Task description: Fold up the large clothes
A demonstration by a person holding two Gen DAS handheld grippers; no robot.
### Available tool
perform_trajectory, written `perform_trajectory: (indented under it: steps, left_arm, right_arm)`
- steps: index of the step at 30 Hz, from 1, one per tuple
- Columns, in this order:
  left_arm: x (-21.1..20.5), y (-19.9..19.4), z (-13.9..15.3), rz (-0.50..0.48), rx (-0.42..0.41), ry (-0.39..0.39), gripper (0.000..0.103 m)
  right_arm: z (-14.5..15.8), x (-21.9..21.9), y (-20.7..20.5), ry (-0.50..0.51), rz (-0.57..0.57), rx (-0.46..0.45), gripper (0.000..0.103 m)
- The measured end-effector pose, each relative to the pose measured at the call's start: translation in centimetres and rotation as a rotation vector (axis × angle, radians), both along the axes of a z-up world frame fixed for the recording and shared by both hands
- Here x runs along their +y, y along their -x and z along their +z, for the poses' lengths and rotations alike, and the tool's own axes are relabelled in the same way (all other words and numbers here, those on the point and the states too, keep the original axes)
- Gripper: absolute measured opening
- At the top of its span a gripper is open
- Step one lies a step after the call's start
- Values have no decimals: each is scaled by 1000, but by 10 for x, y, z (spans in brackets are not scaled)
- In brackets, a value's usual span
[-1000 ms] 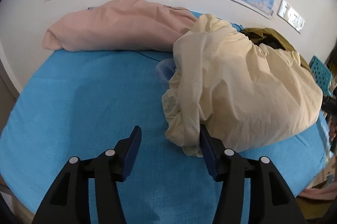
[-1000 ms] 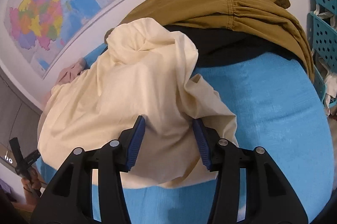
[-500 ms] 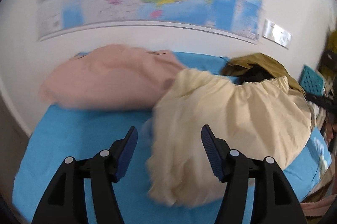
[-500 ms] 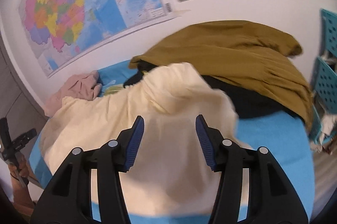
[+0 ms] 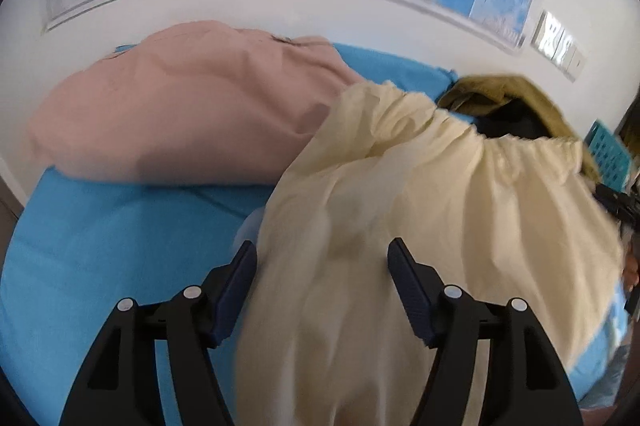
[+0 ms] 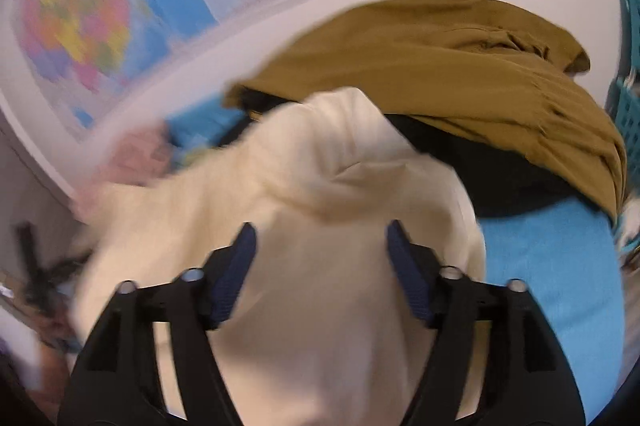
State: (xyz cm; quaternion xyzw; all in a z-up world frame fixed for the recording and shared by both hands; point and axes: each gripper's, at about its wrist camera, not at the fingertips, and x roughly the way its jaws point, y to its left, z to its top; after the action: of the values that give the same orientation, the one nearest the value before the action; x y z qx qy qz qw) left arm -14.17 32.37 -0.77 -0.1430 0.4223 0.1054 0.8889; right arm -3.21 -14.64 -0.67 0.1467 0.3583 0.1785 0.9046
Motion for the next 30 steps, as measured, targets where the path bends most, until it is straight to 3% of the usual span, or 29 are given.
perform_trajectory:
  steps: [5,10,12,15,19,22,26,30]
  left_arm:
    - [-9,58,14,-45,-79,132,66]
    - [-29,98,14,-105,-100,204,71]
    - [-37,105,14,-120,-103,208,75]
    - [-39,108,8,-147,-102,322,77]
    - [-53,108,-5,-171,-76,374,77]
    - [-58,95,-22,-180,-51,503,77]
    - [-64,80,-25,-184,-59,522,80]
    - [-64,65,-27,-173,-65,575,90]
  right_arm:
    - [-1,-32,69,-235,64,53,92]
    - [-40,-49,102,-426,33,215,93]
    - [-49,-46,103,-452,30,250,93]
    - [-61,-36,92,-475,18,298,93]
    - [-57,-20,76,-449,26,296,95]
    - [-52,-10,63,-431,-2,289,98]
    - [-48,-5,52,-471,-76,274,98]
    - [-48,-7,47,-532,-117,264,99]
